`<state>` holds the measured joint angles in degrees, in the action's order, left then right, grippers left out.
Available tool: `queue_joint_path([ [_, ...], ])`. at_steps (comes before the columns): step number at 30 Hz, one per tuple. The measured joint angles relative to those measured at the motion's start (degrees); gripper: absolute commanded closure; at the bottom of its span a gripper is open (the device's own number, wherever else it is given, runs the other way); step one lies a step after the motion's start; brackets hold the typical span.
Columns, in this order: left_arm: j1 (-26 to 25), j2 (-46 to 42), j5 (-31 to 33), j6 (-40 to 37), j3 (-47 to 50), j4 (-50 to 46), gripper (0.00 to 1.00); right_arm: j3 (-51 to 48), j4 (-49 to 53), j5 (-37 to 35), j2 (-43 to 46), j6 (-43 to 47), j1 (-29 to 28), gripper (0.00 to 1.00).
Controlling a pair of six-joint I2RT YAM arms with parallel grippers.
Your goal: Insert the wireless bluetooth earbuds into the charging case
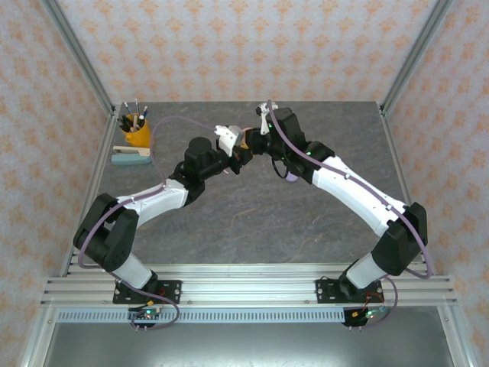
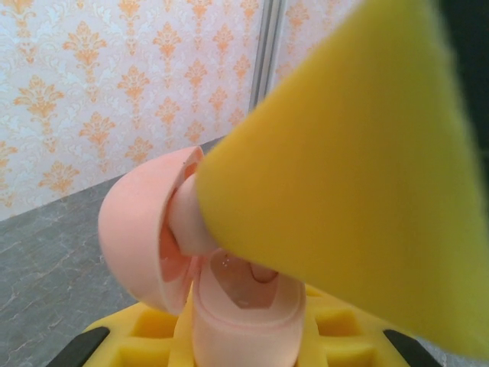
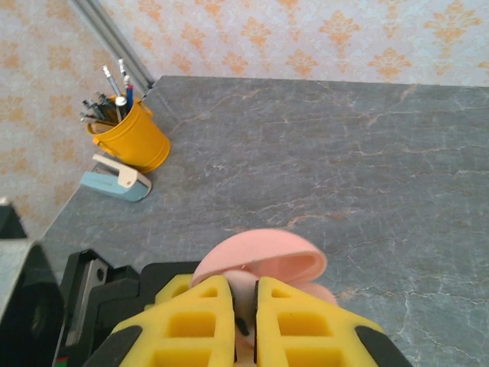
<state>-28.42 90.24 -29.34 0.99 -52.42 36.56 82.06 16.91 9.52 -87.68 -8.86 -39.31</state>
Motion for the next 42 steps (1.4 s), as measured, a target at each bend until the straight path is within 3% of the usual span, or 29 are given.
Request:
queue_joint_path([
  [19, 0.0, 0.0, 0.0, 0.0, 0.0, -0.3, 1.0, -0.2, 1.6, 2.3, 0.0, 2.7, 1.1, 0.8],
  [28, 0.0, 0.0, -0.1, 0.0, 0.0, -0.5, 1.0, -0.2, 1.7, 3.2, 0.1, 2.1, 1.3, 0.57],
  [42, 0.0, -0.8, 0.0, 0.0, 0.0, 1.0, 1.0, -0.2, 2.1, 9.9, 2.2, -4.4, 8.9, 0.53],
])
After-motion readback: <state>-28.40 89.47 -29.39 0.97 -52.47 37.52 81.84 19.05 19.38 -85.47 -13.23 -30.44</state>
